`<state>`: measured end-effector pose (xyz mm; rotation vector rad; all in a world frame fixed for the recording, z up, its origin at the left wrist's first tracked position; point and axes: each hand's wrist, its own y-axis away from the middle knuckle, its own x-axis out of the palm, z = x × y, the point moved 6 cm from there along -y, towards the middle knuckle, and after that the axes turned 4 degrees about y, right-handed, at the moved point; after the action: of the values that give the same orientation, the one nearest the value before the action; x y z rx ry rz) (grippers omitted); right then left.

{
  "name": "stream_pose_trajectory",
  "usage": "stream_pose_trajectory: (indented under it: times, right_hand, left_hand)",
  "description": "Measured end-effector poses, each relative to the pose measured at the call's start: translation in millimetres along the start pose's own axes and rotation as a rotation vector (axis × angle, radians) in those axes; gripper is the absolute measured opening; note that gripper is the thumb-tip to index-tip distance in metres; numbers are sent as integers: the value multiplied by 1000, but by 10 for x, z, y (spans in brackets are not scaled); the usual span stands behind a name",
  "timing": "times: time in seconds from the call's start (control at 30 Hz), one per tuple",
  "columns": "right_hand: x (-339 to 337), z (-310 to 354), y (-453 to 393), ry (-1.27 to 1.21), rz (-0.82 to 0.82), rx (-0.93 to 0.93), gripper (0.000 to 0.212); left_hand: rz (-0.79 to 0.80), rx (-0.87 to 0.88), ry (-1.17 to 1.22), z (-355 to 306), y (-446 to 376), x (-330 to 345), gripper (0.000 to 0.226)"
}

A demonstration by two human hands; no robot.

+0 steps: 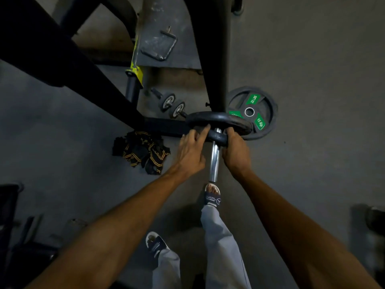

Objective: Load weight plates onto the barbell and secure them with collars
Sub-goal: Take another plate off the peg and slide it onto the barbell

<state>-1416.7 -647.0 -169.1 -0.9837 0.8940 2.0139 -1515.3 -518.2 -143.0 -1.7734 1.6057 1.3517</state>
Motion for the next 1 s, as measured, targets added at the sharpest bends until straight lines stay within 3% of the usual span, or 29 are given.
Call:
stream_pose_trajectory:
  times: [0.27,0.43,0.57,0.67,0.83,1.0]
  right_hand:
    - [67,-44,427,-40,181,-39,44]
    - [314,-87,1124,-52,278,-64,39]
    - [425,12,1703,-70,284,-55,34]
    - [411,235,2096,-41,301,-93,33]
    - [108,884,2750,-9,295,-243,29]
    - [-444,1772,3356,9,161,-441,36]
  left_hand:
    - [140,-32,11,81,416,150,100]
    - [130,-92,-85,58,958,362,69]
    - [269,-102,-103,109,1480,543,46]
    - [255,-89,-60,110,2045,518,35]
    - [79,-102,37,216,2954,208,35]
    - [-389,-55,167,404,3774,-480,43]
